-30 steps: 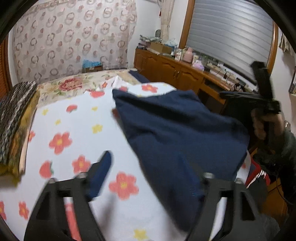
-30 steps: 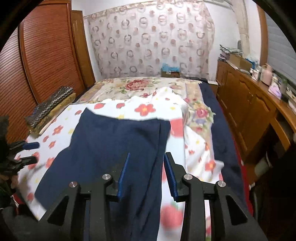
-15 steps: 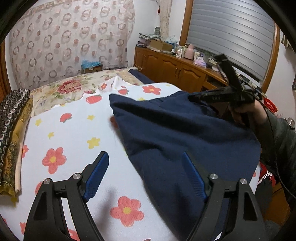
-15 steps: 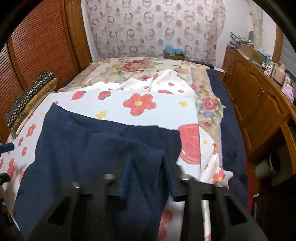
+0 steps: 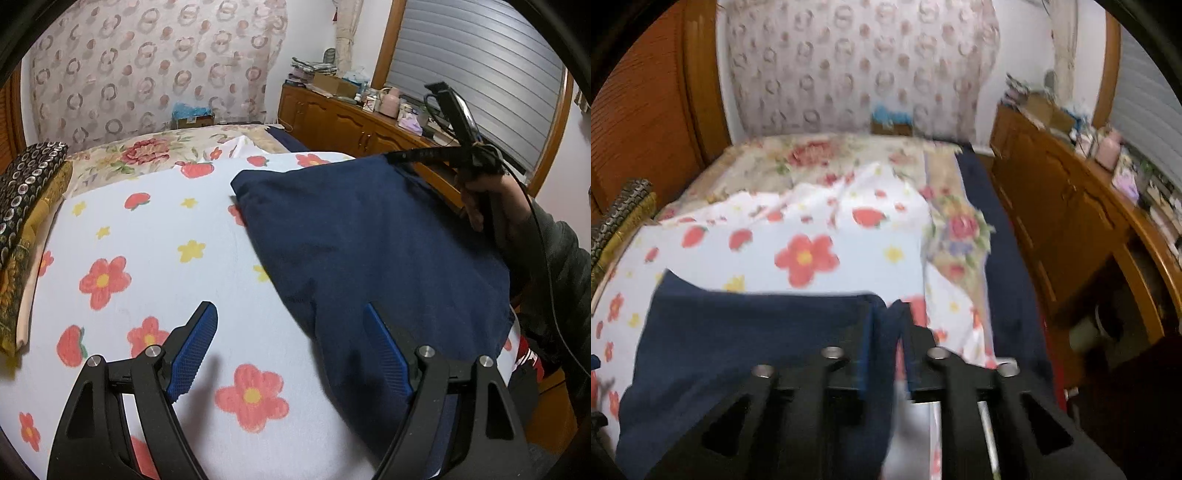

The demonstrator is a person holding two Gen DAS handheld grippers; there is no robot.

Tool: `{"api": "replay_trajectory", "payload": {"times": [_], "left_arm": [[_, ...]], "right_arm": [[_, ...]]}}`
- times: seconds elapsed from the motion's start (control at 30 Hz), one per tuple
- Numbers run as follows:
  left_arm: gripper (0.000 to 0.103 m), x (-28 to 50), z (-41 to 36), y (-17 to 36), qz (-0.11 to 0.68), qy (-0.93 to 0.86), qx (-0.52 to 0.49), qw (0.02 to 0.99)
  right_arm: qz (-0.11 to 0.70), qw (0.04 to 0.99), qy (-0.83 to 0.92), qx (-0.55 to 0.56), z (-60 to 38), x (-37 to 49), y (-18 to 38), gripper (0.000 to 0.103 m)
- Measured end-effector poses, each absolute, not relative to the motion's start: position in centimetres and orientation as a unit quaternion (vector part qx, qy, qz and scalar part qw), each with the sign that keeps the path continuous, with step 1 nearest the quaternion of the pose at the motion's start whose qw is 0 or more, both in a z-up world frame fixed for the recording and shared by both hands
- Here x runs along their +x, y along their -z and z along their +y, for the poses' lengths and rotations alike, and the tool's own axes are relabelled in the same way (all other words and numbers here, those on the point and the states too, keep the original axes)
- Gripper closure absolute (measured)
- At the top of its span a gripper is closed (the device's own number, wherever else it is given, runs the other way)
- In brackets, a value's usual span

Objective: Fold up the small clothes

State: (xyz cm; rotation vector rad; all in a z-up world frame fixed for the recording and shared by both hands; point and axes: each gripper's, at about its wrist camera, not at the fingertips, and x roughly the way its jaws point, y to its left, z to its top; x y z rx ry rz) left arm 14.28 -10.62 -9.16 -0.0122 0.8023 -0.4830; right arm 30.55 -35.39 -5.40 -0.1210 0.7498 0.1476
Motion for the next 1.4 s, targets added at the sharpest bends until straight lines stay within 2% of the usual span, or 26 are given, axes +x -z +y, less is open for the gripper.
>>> {"api": "replay_trajectory", "payload": {"times": [0.03,0.13,0.57,0.8,1.27,1.3,1.37,1.4], "left_arm": [[0.021,14.2,-10.7,9.1,0.387,0.232,-0.005,0.892],[0.021,13.8,-10.8,8.8,0.383,0.231,0.004,0.894],[0.021,11.6,-12.0,7.5,0.367,0.247,0.020,0.897],[0.021,9.6,-12.5,8.9,0.386,0.263,0.018,0.884],[0.021,7.7,-12.9,10.8,0.407,0.274,0.014,0.871],[0.021,7.7,-12.9,10.9,0.409,0.273,0.013,0.871],[0.021,7.7,-12.9,11.0,0.411,0.273,0.012,0.870],[0.021,7.7,-12.9,11.0,0.411,0.273,0.013,0.870]], "right_arm": [[0.369,0.925,-0.077,-0.054,-35.7,30.1,5.5,0.067],[0.361,0.927,-0.090,-0.048,-36.2,27.9,5.1,0.061],[0.331,0.935,-0.125,-0.022,-38.1,15.3,5.1,0.061],[0.350,0.927,-0.132,-0.018,-38.5,10.3,6.5,0.061],[0.392,0.912,-0.121,-0.007,-38.3,9.7,7.8,0.061],[0.393,0.911,-0.122,-0.010,-38.2,9.9,7.8,0.064],[0.394,0.909,-0.136,-0.017,-37.6,9.9,7.9,0.091],[0.391,0.909,-0.141,-0.021,-37.4,9.8,7.6,0.094]]}}
